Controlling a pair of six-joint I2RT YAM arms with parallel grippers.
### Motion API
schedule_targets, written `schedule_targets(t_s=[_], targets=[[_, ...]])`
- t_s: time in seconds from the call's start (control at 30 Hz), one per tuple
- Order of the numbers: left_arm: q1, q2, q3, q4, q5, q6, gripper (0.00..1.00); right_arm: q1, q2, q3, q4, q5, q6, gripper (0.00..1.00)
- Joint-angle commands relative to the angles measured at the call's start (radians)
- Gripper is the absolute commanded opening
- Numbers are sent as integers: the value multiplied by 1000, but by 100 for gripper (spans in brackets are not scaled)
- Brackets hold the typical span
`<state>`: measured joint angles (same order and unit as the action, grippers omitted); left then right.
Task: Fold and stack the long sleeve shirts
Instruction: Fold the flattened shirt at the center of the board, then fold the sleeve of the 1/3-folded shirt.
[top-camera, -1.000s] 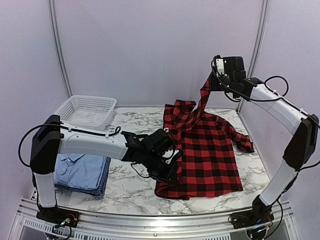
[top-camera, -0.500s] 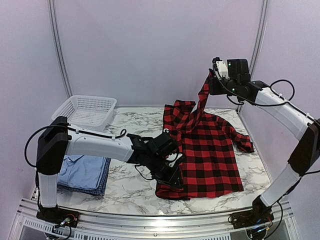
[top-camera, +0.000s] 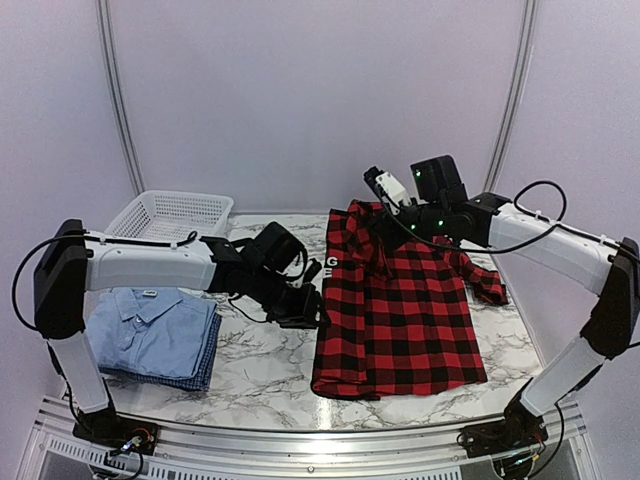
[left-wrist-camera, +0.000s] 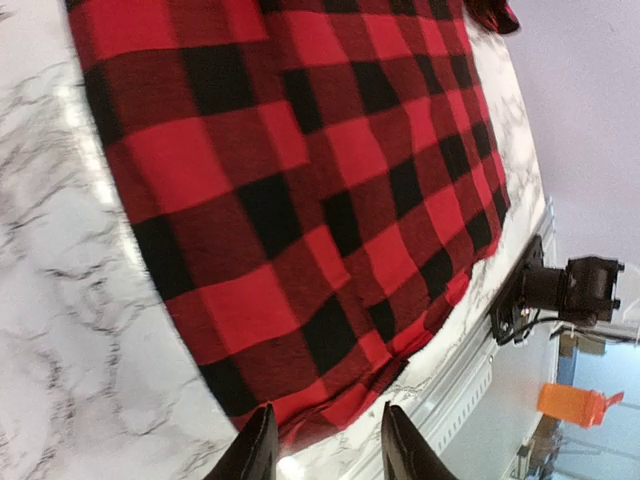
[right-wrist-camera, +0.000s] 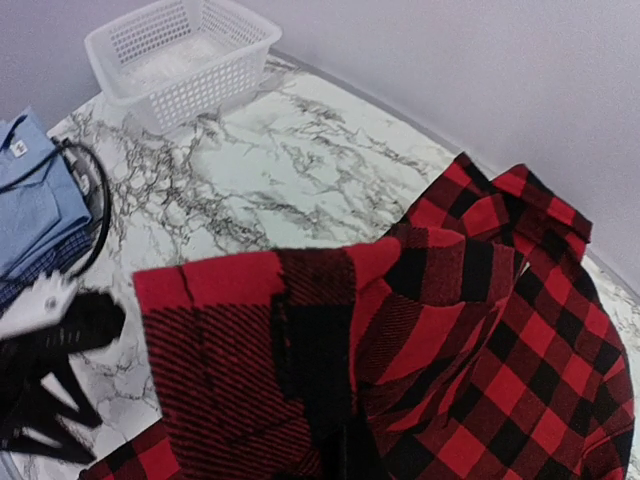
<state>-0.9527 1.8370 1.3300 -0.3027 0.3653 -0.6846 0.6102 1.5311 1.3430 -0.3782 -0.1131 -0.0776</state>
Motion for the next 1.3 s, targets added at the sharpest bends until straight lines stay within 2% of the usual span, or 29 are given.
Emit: schedule_targets(t_s=[0.0, 0.13, 0.63, 0.97, 1.27], targets=[[76, -63, -94, 38, -35, -64, 37, 47, -20, -43, -30, -65, -28, 0], [108, -76, -116, 40, -37, -62, 37, 109, -2, -76, -85, -56, -23, 0], [132, -79, -136, 46, -13, -44, 36, 266, 50, -60, -364, 182, 13, 0], [135, -82, -157, 66, -13, -52, 36, 295, 86, -77, -369, 134, 18, 1], [134, -69, -218, 123, 0, -84, 38, 296, 15, -160, -268, -24, 37, 41]])
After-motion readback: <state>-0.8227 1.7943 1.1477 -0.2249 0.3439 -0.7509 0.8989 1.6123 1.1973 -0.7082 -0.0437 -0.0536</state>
